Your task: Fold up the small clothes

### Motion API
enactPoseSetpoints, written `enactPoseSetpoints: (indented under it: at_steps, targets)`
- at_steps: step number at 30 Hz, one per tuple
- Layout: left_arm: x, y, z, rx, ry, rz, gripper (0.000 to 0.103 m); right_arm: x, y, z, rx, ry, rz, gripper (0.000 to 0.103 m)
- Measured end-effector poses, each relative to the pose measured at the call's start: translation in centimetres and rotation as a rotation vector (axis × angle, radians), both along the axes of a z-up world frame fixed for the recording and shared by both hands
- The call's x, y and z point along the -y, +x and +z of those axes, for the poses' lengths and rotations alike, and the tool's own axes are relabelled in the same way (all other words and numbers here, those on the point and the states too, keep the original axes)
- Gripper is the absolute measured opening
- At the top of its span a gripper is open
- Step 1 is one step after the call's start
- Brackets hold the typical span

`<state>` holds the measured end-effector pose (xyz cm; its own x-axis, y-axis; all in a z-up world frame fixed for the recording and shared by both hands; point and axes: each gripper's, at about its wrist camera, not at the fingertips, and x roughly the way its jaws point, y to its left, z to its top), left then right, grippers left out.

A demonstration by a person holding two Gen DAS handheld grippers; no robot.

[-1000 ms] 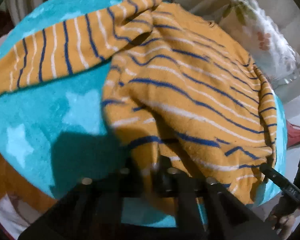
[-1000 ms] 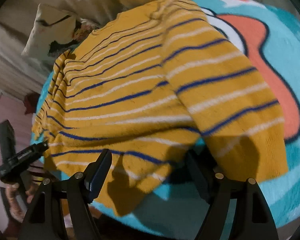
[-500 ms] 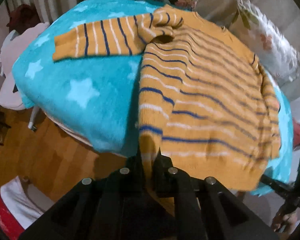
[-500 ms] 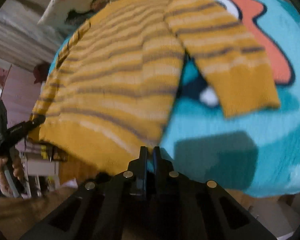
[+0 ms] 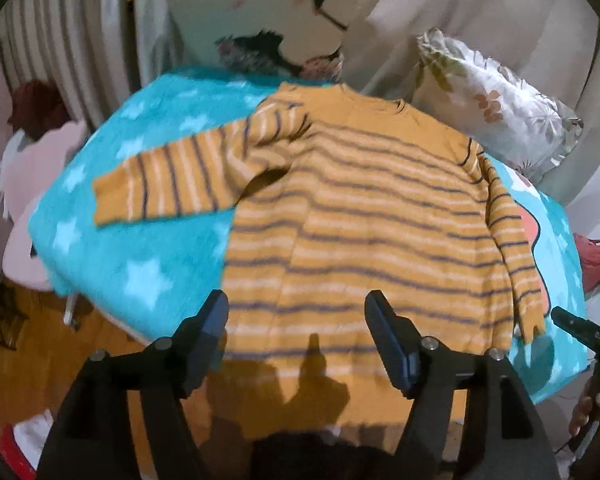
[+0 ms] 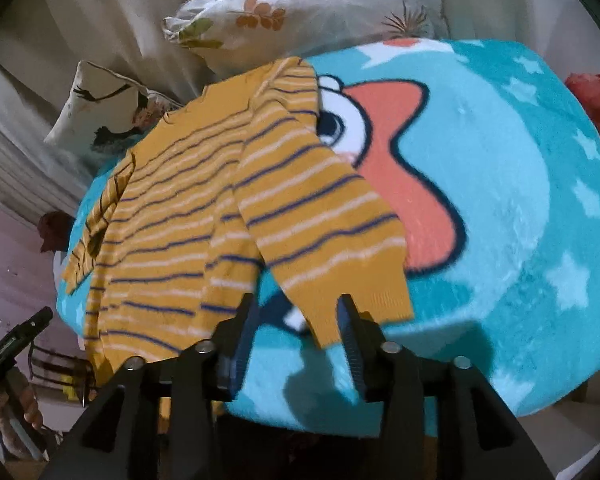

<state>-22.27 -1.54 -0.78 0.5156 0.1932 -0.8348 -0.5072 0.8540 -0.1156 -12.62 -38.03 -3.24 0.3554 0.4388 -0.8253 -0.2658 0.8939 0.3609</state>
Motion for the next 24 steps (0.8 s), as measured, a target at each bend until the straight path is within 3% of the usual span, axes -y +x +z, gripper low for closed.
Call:
enactPoseSetpoints:
  at_steps: [4, 8, 12, 17, 21, 24]
  targets:
    - [1.4, 3.9, -0.3, -0.008, 0.042, -0.045, 0.073, -3.3, 1.2, 0.8, 0.014, -0.019, 0.033, 0.051]
    - [2.8, 6.5, -0.8, -0.032, 0.035, -0.07, 0.073, -6.6, 2.4, 0.9, 0.011, -0.002, 0.047, 0.051]
    - [4.8, 7.2, -0.2, -0.022, 0.057, -0.086, 0.073, -8.9, 2.9, 1.8, 0.015, 0.012, 0.013, 0.058]
    - [5.5, 7.9, 0.8, -0.02, 0.078, -0.103, 0.078, -10.6, 2.3, 2.1, 0.078, -0.064, -0.025, 0.062]
    - [5.0, 8.8, 1.0, -0.029, 0.076, -0.125, 0.079, -11.1, 3.1, 0.7, 0.013, -0.058, -0.047, 0.063]
    - [4.1, 9.6, 1.0, -0.031, 0.073, -0.128, 0.079, -11.7, 3.7, 0.5, 0.017, -0.075, -0.053, 0.063]
